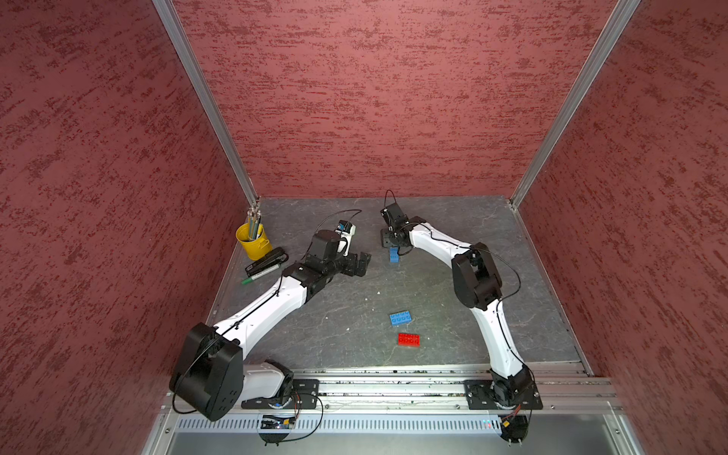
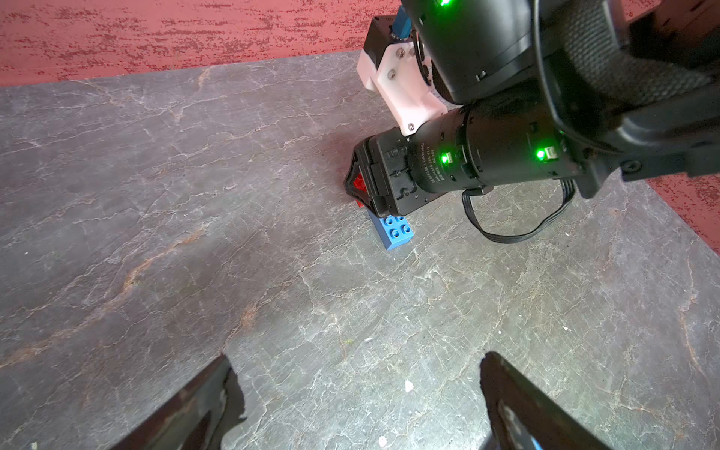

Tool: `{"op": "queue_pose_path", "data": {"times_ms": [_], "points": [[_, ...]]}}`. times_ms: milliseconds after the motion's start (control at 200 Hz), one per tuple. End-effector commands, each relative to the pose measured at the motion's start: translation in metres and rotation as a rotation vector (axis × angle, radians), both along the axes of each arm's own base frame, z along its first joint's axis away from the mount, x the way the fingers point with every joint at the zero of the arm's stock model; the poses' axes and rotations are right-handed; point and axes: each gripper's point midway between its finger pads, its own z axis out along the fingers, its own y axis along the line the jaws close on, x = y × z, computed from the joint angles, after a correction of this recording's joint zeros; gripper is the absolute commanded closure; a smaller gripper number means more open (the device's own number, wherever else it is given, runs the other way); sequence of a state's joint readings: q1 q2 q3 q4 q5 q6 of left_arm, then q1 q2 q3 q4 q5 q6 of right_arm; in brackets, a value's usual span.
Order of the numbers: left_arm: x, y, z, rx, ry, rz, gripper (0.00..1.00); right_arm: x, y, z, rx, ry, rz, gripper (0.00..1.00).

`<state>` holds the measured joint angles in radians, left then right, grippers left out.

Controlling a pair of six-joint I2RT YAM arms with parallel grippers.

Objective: Assemble a rectangle with lego
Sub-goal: Assemble the lego brick with the lego brick.

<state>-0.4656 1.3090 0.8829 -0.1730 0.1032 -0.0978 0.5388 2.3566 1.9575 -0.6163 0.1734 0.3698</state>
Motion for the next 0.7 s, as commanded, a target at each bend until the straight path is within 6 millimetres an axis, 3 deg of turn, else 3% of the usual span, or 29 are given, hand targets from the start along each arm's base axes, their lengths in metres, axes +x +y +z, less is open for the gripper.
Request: {"op": "queue_pose_path", "data": {"times_ms": [0, 165, 401, 696], "points": [[0.005, 0.000, 0.006, -0.005, -0.006, 0.005, 0.00, -0.006, -0.013, -0.033, -0.038, 0.064, -0.028, 0.45], [0.005, 0.000, 0.005, -0.005, -0.004, 0.004, 0.00, -0.004, -0.013, -0.029, -0.028, 0.058, -0.031, 0.45], [0.004, 0.000, 0.006, -0.005, -0.004, 0.003, 0.00, -0.002, -0.013, -0.004, -0.009, 0.022, -0.036, 0.45], [0.004, 0.000, 0.007, -0.009, -0.006, 0.004, 0.00, -0.014, -0.015, -0.001, 0.015, 0.030, -0.044, 0.45]]}}
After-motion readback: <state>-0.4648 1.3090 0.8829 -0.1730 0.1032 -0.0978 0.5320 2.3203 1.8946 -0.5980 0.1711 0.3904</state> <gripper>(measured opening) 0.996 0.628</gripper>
